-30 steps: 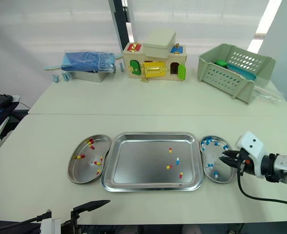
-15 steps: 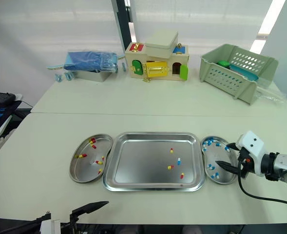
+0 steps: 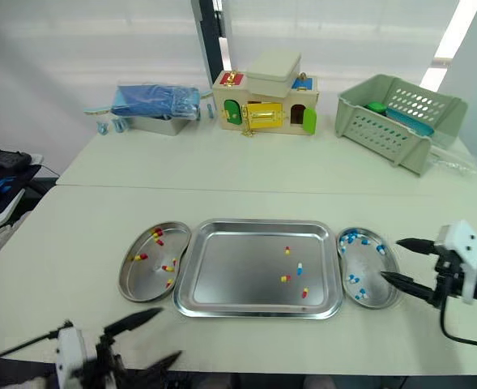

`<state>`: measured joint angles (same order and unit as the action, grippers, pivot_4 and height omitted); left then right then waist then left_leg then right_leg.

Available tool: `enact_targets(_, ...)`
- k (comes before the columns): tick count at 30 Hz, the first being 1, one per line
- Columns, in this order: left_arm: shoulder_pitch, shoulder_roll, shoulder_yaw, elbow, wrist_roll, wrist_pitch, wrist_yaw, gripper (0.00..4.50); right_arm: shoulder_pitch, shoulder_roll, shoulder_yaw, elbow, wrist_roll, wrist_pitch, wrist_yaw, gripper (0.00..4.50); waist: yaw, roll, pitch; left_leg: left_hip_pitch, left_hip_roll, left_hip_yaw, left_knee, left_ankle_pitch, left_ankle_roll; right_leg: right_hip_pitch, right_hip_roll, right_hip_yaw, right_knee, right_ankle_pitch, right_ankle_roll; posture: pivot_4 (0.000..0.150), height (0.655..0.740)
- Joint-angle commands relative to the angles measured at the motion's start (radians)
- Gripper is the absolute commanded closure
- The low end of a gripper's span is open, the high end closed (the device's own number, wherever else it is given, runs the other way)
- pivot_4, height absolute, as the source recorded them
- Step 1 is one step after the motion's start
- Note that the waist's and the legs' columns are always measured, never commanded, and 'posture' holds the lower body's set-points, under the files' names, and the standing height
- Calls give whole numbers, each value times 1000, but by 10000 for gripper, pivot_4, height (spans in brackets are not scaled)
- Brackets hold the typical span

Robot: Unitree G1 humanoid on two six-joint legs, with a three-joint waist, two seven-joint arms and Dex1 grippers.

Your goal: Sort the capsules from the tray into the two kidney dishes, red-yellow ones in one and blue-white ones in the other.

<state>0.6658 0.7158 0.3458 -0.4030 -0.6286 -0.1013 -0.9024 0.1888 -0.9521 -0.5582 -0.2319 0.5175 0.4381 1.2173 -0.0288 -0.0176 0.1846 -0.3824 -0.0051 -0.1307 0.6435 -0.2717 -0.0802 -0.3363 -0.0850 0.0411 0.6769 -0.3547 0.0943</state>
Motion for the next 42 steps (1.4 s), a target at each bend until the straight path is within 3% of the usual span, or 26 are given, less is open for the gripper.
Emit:
enact_targets(1, -4, 77, 179, -1, -79, 149, 13, 0, 60, -29, -75, 36, -10, -79, 82, 498, -1, 0, 0, 0, 0, 1, 0, 0, 0, 0, 0, 0, 0, 0, 0, 1500, 7400)
enact_targets(6, -88, 219, 350, 246, 7, 215, -38, 0, 109, -43, -68, 120, -65, -180, 126, 498, -9, 1, 0, 2, 0, 1, -1, 0, 0, 0, 0, 1, 1, 0, -1, 1500, 7400)
enact_targets(10, -187, 322, 359, 482, 101, 191, -109, 0, 88, -45, -38, 177, -93, -239, 129, 498, -12, 1, 1, 2, 0, 2, -1, 0, 0, 0, 0, 2, 1, 0, -1, 1500, 7400)
enact_targets(15, -286, 360, 332, 606, 160, 171, -165, 0, 80, -40, -25, 198, -100, -270, 127, 498, -13, 2, 1, 2, 0, 2, -2, 0, 0, -1, 0, 2, 1, 0, -1, 1500, 7400)
enact_targets(28, -343, 317, 299, 542, 201, 213, -200, 0, 117, -24, -28, 189, -96, -292, 110, 498, -12, 2, 1, 2, 1, 2, -2, 0, 0, -1, 0, 2, 1, 0, -1, 1500, 7400)
enact_targets(32, -402, 317, 239, 413, 187, 256, -184, 0, 183, 14, -61, 117, -63, -264, 99, 498, -7, 1, 1, 2, 1, 2, -2, 0, 0, -1, 0, 2, 1, 0, -1, 1500, 7400)
enact_targets(36, -480, 319, 127, 266, 165, 340, -190, 0, 310, 115, -64, -102, 6, -218, 56, 498, 2, 1, 1, 1, 0, 1, -2, 0, 0, 0, 0, 1, 1, -1, -1, 1500, 7400)
enact_targets(42, -686, 285, -154, 135, 212, 358, -215, 0, 436, 255, -25, -314, 18, -235, -31, 498, -3, 2, 1, 1, 0, 1, -1, 0, -1, 0, 0, 1, 2, 0, -1, 1500, 7400)
